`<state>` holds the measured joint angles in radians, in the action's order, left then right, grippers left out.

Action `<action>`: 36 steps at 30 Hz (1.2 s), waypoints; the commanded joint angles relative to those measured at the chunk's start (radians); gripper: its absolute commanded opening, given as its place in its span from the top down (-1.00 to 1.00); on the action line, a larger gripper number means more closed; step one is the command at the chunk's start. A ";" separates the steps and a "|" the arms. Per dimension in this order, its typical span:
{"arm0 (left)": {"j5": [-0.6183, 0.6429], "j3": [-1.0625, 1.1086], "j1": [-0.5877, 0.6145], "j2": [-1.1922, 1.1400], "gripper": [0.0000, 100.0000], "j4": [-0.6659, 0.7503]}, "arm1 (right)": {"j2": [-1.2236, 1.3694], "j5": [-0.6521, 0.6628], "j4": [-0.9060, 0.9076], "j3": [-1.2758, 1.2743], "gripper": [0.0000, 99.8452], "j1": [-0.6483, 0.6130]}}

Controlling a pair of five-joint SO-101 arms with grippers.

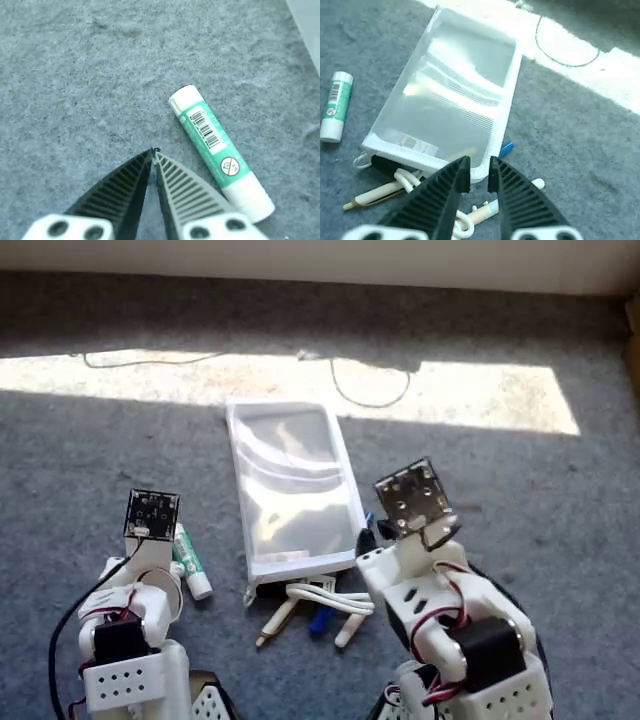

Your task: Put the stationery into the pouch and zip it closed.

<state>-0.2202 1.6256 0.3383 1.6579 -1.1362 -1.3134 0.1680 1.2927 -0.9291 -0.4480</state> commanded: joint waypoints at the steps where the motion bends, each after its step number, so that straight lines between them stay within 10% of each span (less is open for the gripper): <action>1: 0.006 -0.047 0.012 0.010 0.87 0.014 | 0.174 0.009 0.031 0.097 0.82 -0.119; 7: 0.035 -0.019 0.012 0.010 0.54 0.012 | 0.377 0.009 0.048 0.125 0.67 -0.297; 36: 0.064 -0.016 0.013 0.010 0.53 0.015 | 0.627 0.015 -0.228 -0.065 0.67 -0.371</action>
<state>-0.1634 1.6256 0.3414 1.6686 -1.1347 -0.6905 0.1741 1.0825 -0.9981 -0.8101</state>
